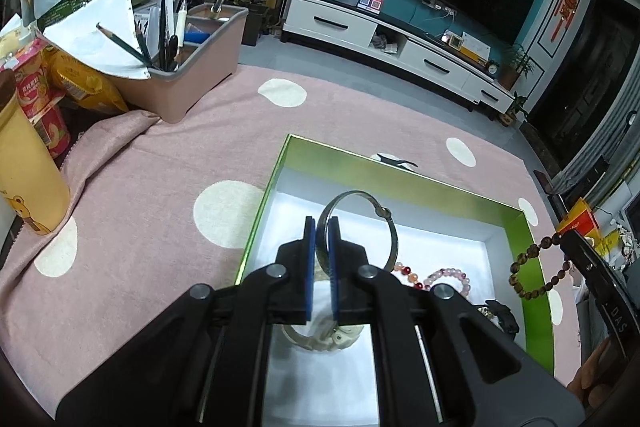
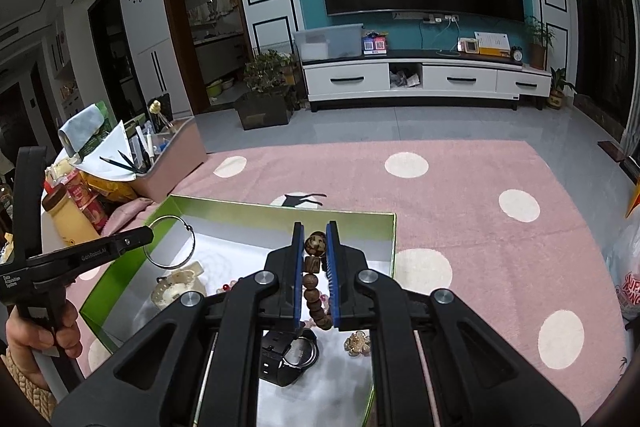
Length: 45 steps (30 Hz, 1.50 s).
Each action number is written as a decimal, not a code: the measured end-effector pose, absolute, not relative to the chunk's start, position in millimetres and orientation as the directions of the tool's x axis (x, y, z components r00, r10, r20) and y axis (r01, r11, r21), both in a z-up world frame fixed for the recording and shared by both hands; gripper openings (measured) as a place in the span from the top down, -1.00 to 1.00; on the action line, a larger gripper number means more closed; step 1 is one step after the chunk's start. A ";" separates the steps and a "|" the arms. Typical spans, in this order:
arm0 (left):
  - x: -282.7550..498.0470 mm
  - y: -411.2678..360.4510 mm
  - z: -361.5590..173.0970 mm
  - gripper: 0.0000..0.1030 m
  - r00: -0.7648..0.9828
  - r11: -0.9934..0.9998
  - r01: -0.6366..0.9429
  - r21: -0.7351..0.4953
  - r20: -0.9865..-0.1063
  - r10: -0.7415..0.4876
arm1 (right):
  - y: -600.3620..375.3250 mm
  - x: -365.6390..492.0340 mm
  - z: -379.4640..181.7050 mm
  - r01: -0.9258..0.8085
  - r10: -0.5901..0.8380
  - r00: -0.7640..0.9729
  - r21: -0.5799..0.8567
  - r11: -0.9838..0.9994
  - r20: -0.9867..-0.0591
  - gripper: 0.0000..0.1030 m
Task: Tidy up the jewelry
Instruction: 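Carry the bangle and wooden bead bracelet over the green box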
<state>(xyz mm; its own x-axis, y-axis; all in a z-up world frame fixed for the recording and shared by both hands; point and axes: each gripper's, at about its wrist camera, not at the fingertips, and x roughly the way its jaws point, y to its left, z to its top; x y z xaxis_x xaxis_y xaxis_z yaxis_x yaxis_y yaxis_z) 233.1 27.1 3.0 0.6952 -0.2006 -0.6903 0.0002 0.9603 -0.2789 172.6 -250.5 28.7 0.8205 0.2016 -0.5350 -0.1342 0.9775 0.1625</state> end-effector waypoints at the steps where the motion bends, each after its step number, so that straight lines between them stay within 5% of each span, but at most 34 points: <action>1: 233.9 27.6 1.8 0.90 0.694 0.961 -0.002 -0.278 -0.692 -0.198 | -250.0 173.5 27.1 -0.132 0.199 0.818 0.161 0.978 -0.540 0.80; 45: 242.6 15.6 -13.3 0.88 0.662 0.968 0.015 -0.251 -0.723 -0.198 | -246.3 184.2 4.9 -0.102 0.146 0.768 0.105 0.989 -0.624 0.80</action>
<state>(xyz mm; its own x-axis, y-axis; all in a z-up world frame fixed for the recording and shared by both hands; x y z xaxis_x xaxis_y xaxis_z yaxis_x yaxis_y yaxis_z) 242.6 15.6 -13.3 0.6616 -0.1978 -0.7233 0.0153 0.9679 -0.2507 184.2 -246.3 4.9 0.7680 0.1457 -0.6237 -0.1024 0.9892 0.1051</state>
